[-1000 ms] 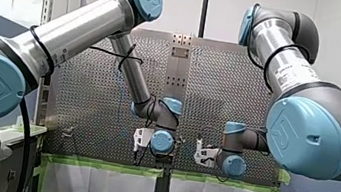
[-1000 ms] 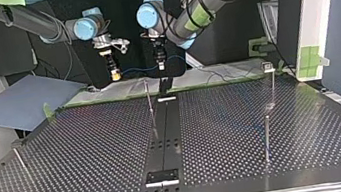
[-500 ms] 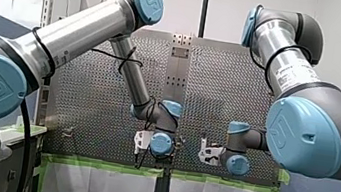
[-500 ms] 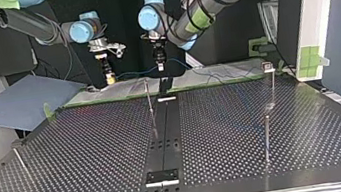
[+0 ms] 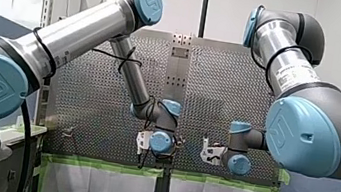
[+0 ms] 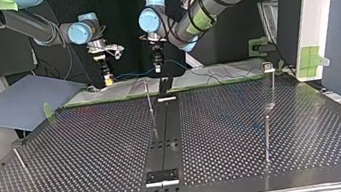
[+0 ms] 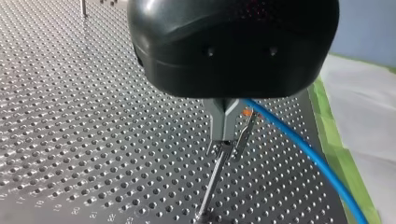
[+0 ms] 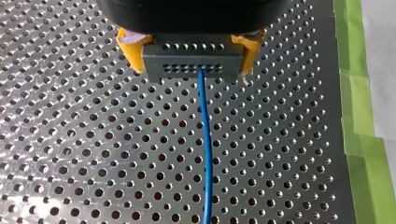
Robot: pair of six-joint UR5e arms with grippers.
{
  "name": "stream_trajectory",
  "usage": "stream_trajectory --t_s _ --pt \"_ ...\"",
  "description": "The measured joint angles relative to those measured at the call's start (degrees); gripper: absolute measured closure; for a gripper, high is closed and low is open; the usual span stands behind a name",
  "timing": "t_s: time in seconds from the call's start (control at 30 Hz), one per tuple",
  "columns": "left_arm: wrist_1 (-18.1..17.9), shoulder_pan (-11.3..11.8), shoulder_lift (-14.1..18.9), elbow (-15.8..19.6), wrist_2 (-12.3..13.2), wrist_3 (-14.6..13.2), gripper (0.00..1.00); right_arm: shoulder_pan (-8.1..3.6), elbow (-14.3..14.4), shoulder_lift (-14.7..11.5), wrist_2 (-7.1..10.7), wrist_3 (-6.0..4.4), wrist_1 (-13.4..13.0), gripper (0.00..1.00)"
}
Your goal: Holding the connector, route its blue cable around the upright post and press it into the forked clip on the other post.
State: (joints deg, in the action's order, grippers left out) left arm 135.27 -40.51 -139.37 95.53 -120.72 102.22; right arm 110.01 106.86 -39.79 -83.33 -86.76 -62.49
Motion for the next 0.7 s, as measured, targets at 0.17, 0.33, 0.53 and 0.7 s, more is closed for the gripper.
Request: stream_trajectory --t_s 0.17,0.33,0.53,0.7 --pt "0.66 0.22 -0.56 -0.45 0.84 1.27 0.98 -0.02 -0.08 0.00 0.00 0.00 0.06 1.00" --pt "1.06 0.42 -2.05 -1.22 1.07 2.35 0.98 -0.11 -0.25 0.00 0.00 0.00 0.26 1.00" --pt "1.28 0.61 -2.40 -1.40 1.14 3.33 0.98 -0.20 -0.46 0.00 0.00 -0.01 0.45 1.00" --pt "1.20 1.07 -2.41 -1.41 2.37 3.79 0.98 -0.71 -1.14 0.00 0.00 -0.61 0.87 1.00"
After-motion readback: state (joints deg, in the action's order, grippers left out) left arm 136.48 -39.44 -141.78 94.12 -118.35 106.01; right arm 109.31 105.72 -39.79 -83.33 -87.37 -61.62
